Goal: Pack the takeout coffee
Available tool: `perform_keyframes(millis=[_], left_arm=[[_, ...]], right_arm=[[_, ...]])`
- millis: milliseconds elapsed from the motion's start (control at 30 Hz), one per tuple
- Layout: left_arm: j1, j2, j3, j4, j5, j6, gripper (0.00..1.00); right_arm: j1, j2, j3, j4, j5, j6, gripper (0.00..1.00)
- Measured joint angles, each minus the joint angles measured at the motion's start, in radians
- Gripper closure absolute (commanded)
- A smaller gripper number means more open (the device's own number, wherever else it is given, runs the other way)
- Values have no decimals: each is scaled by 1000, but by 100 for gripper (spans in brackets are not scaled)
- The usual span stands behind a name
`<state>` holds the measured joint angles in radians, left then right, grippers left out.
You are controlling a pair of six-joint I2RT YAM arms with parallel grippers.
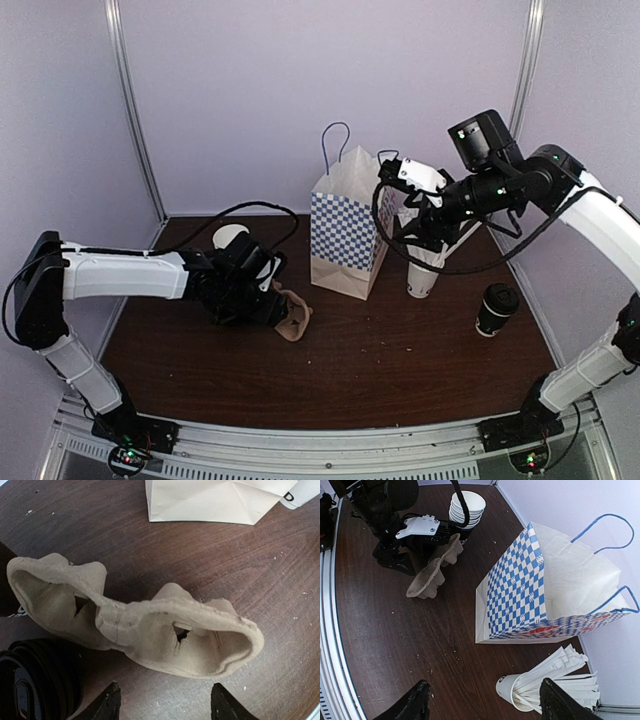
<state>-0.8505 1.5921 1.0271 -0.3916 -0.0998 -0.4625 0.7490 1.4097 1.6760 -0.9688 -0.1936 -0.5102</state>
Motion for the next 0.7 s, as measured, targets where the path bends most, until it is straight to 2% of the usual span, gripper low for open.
perform_keyframes(millis=[467, 700], left_arm=[[80, 210, 133, 33, 27, 84, 44], [83, 247, 151, 88, 50, 129, 46]], right_arm=[[-100, -87, -112, 21, -19, 22, 24], [-134, -99, -139, 32, -64, 47, 24]])
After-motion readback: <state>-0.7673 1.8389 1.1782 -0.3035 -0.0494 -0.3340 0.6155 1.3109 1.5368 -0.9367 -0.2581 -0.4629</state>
